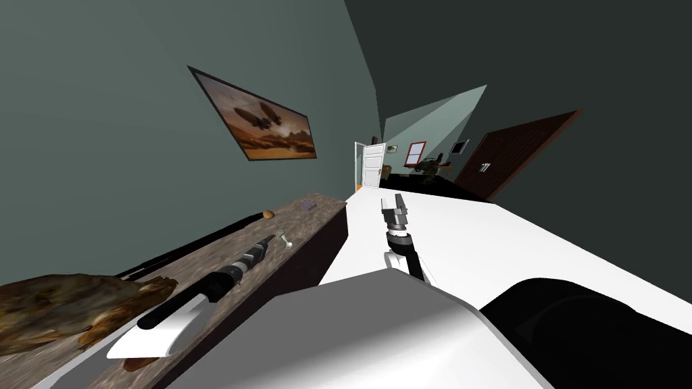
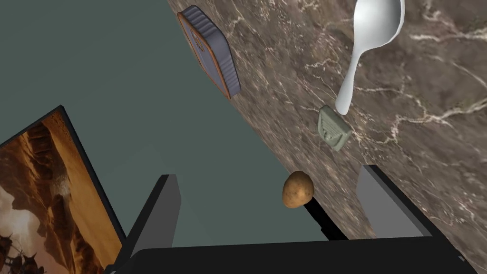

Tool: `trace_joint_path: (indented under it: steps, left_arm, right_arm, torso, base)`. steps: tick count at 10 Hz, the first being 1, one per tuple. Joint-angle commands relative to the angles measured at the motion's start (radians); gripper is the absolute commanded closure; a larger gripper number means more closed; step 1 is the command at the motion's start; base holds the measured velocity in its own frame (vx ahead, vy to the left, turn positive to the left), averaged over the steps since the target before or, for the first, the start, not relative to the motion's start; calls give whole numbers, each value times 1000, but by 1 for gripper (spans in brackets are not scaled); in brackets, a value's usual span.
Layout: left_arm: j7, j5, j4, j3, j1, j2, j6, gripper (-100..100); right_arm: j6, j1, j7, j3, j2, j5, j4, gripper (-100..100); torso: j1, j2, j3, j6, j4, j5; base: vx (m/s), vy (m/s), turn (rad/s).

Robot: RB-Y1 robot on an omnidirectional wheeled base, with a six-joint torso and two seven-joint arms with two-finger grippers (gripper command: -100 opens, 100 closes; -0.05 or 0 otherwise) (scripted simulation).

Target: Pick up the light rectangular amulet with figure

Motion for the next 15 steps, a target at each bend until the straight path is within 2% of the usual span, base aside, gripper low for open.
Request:
trace_joint_path:
  steps: [1,2,3,5,6,7,8,9,10,11,12,14,15]
  left_arm:
    - [-6,18,17,-7,-5,29,31,-100]
    - [-16,55,40,-11,-1,72,65,-100]
    - [-16,55,40,-11,-1,72,80,-100]
    - [-39,118,84,-22,6,136,152,-100]
    - [-39,124,84,-22,6,148,179,-100]
    - [-53,155,106,-29,8,182,210,-100]
    - [-53,155,106,-29,8,182,228,-100]
    - [-67,185,127,-37,10,214,263,-100]
    - [-67,185,127,-37,10,214,275,-100]
    - [-81,212,147,-45,11,244,305,-100]
    - [-81,212,147,-45,11,244,321,-100]
    - [-111,261,185,-62,13,297,389,-100]
    - [-111,261,185,-62,13,297,409,-100]
  right_arm:
    - [0,0,0,0,0,0,0,0]
    - [0,0,0,0,0,0,0,0]
    - [0,0,0,0,0,0,0,0]
    - [0,0,0,0,0,0,0,0]
    - [0,0,0,0,0,0,0,0]
    - [0,0,0,0,0,0,0,0]
    - [0,0,0,0,0,0,0,0]
    - [0,0,0,0,0,0,0,0]
    - [0,0,0,0,0,0,0,0]
    - [0,0,0,0,0,0,0,0]
    - [0,0,0,0,0,0,0,0]
    - [0,0,0,0,0,0,0,0]
    - [0,0,0,0,0,0,0,0]
  torso:
    - [0,0,0,0,0,0]
    - [0,0,0,0,0,0]
    - [0,-1,-1,0,0,0]
    - [0,-1,-1,0,0,0]
    - [1,-3,-2,0,-1,0]
    - [1,-2,-1,-1,0,0]
    - [1,-2,-1,0,0,0]
    - [0,-2,-1,-1,0,0]
    - [1,-2,-1,0,0,0]
    - [1,-2,-1,-1,0,0]
    - [0,-2,-1,0,0,0]
    - [1,-3,-2,0,-1,0]
    - [2,-4,-2,0,-1,1]
  base:
    - [20,9,-112]
    - [32,7,-176]
    - [27,12,-95]
    - [46,18,-222]
    - [47,25,-101]
    - [41,18,-136]
    - [35,18,-93]
    - [50,27,-153]
    - [42,28,-105]
    - [49,20,-156]
    - [45,23,-93]
    - [68,40,-196]
    - [59,51,-94]
